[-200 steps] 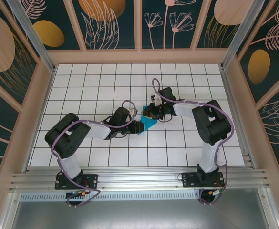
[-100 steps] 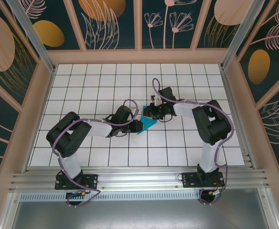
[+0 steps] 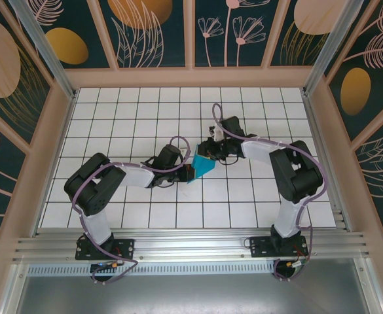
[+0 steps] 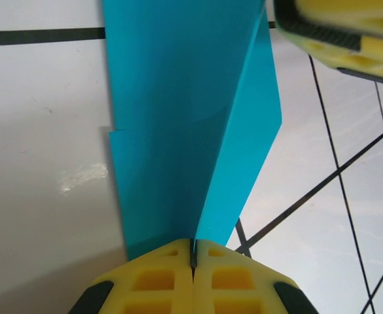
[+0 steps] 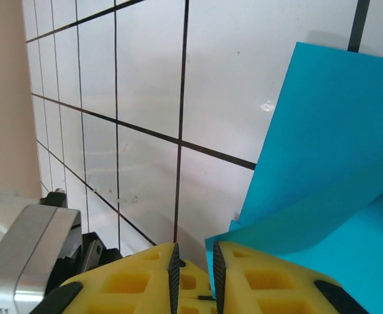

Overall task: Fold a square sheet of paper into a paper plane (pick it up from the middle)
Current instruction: Fourth fold the wing at the center of the table.

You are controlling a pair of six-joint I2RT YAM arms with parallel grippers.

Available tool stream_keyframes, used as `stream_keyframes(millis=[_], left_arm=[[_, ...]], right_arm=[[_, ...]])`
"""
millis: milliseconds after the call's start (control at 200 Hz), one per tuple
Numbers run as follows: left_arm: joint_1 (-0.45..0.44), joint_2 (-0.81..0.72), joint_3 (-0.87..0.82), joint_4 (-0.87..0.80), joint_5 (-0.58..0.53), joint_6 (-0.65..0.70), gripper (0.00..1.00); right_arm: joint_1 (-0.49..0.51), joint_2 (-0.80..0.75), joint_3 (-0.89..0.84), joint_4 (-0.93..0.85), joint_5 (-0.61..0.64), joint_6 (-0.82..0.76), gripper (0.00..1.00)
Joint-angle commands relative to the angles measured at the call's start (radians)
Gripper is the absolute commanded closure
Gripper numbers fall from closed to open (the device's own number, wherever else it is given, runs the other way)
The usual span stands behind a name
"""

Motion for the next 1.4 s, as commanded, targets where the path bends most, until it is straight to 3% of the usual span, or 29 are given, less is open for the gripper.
stream_keyframes(millis=[0,225,786,1396], left_arm=[[0.000,0.007,0.018,0.046,0.053,-0.029,1.00],[0.016,0.025,0.013,0.114,0.128,-0.083,1.00],[0.028,0.040,-0.082,0.244,0.134,-0.184,1.00],[0.050,0.084,-0.041,0.202,0.222,-0.183,1.00]], right_arm=[[-0.007,-0.047,-0.024,-0.003,-0.005,-0.013,0.75],[0.004,-0.036,-0.033,0.026,-0.066,-0.013,0.73],[0.007,0.050,0.011,0.033,-0.096,-0.025,0.73],[-0.007,0.093,0.021,0.028,-0.026,-0.007,0.74]])
